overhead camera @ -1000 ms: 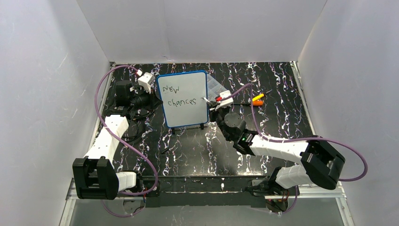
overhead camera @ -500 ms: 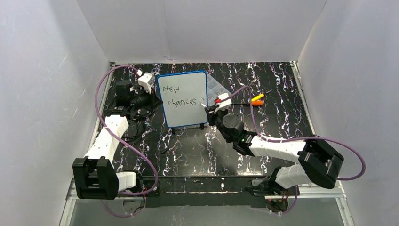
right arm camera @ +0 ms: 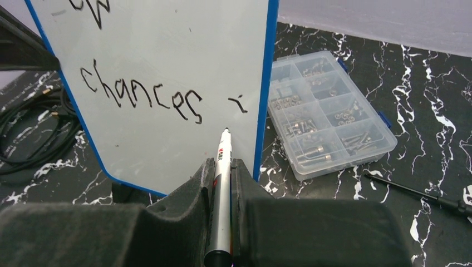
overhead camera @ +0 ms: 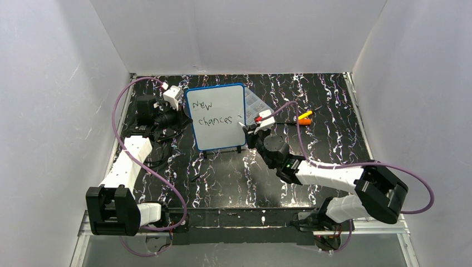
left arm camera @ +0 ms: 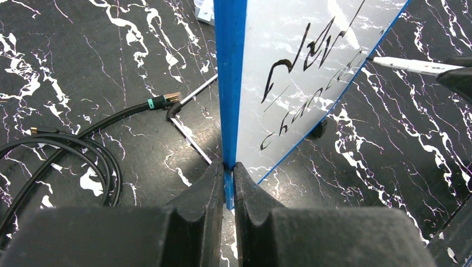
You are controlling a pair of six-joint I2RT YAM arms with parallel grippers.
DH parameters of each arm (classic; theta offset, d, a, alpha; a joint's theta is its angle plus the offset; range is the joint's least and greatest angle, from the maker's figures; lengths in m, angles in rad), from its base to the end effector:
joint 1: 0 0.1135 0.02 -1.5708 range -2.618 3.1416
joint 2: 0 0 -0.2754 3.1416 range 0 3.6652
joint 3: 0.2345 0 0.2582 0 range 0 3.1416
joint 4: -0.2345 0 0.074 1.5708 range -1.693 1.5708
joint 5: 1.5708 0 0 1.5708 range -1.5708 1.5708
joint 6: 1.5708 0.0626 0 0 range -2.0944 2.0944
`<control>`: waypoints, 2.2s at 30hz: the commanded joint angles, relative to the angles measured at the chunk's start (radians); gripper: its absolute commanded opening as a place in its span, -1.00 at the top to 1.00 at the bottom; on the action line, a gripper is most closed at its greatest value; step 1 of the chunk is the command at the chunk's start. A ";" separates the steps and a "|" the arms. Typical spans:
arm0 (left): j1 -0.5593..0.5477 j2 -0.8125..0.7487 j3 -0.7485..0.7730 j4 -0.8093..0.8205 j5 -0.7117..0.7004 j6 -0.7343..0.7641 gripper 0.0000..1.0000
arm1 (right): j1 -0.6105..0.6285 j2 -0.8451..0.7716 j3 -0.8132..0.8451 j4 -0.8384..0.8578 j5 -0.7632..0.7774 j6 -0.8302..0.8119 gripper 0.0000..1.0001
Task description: Write a sentence on the whiteboard
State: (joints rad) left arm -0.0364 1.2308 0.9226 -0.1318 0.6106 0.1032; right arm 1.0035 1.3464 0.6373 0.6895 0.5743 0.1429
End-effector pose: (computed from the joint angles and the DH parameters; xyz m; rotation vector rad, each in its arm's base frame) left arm 0.2975 -0.0468 0.3008 0.5200 1.8998 -0.5675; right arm 0.1979 0.2473 0.2615 -0.2372 1.5867 0.4372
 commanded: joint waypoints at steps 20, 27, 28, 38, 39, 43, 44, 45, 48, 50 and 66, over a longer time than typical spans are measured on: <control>-0.001 -0.033 -0.007 0.019 0.025 -0.003 1.00 | -0.003 -0.020 0.038 0.152 0.057 -0.084 0.97; -0.002 -0.031 -0.007 0.018 0.025 -0.002 1.00 | -0.006 0.001 0.041 0.166 0.057 -0.098 0.97; -0.002 -0.031 -0.007 0.018 0.025 -0.002 1.00 | -0.006 0.005 0.042 0.166 0.055 -0.100 0.97; -0.002 -0.031 -0.007 0.018 0.024 -0.001 1.00 | -0.006 0.028 0.026 0.125 0.033 -0.071 0.97; -0.002 -0.031 -0.007 0.019 0.024 -0.001 1.00 | -0.006 0.029 0.021 0.122 0.031 -0.064 0.97; -0.002 -0.034 -0.007 0.018 0.024 -0.001 1.00 | -0.006 0.031 0.003 0.105 0.015 -0.033 0.97; -0.002 -0.034 -0.007 0.018 0.024 -0.002 1.00 | -0.006 0.030 0.000 0.101 0.009 -0.028 0.97; -0.002 -0.034 -0.007 0.018 0.022 -0.001 1.00 | -0.006 0.031 -0.002 0.096 0.006 -0.023 0.97; -0.004 -0.034 -0.007 0.018 0.024 -0.001 1.00 | -0.006 0.029 -0.006 0.084 0.003 -0.012 0.97; -0.004 -0.036 -0.007 0.019 0.023 -0.001 1.00 | -0.006 0.025 -0.008 0.074 0.004 -0.006 0.97; -0.004 -0.037 -0.008 0.018 0.022 -0.001 1.00 | -0.006 0.005 -0.001 0.048 0.070 -0.033 0.97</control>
State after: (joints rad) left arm -0.0364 1.2304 0.9226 -0.1310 0.6102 0.1001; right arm 1.0016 1.3701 0.6365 0.7277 0.5781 0.1295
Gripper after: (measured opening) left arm 0.083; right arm 0.197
